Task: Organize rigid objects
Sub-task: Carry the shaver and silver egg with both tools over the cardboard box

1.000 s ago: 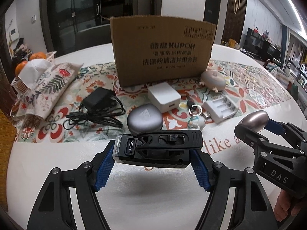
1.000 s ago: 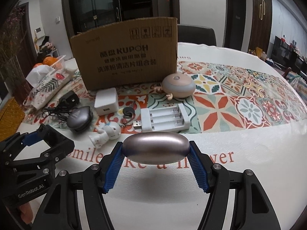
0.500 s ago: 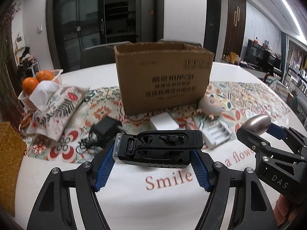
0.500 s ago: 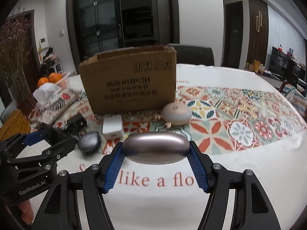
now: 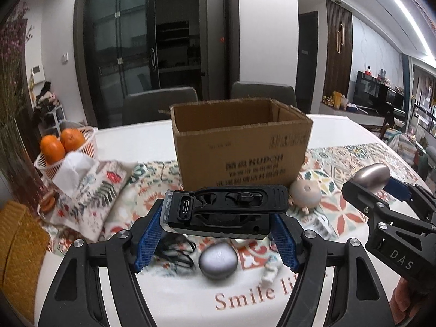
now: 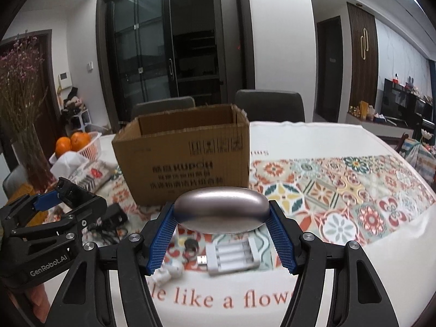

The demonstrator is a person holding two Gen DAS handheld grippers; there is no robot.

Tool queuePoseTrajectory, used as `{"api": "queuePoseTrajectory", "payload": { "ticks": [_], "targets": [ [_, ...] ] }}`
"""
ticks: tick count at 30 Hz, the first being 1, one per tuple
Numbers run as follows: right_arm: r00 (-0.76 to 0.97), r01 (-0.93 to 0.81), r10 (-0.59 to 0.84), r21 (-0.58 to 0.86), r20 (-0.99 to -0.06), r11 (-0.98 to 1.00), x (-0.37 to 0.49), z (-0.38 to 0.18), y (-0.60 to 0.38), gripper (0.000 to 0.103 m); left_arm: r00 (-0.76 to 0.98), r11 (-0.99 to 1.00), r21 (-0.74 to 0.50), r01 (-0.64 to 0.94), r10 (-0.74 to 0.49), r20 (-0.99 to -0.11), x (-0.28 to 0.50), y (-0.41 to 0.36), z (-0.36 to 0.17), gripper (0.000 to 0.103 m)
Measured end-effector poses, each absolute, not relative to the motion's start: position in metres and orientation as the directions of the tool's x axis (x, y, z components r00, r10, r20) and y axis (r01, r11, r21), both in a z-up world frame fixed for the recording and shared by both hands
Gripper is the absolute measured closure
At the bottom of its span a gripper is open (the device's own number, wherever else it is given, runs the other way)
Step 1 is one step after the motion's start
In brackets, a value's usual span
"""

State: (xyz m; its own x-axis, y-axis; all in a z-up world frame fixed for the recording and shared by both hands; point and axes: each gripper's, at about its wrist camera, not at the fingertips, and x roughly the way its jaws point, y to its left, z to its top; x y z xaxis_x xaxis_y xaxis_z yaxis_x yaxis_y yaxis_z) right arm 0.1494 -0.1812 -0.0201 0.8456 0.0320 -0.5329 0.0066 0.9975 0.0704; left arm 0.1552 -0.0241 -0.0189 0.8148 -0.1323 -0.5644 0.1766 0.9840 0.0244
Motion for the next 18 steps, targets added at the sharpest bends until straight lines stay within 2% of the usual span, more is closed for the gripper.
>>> {"api": "queuePoseTrajectory", "payload": {
  "ticks": [18],
  "targets": [
    [0.888, -0.020, 0.043, 0.054, -0.457, 0.998, 0.201, 0.030, -0.177, 0.036, 0.846, 0.985, 0.043, 0.166, -0.120, -0.519, 0.202, -0.022, 0.027, 0.030]
  ]
}}
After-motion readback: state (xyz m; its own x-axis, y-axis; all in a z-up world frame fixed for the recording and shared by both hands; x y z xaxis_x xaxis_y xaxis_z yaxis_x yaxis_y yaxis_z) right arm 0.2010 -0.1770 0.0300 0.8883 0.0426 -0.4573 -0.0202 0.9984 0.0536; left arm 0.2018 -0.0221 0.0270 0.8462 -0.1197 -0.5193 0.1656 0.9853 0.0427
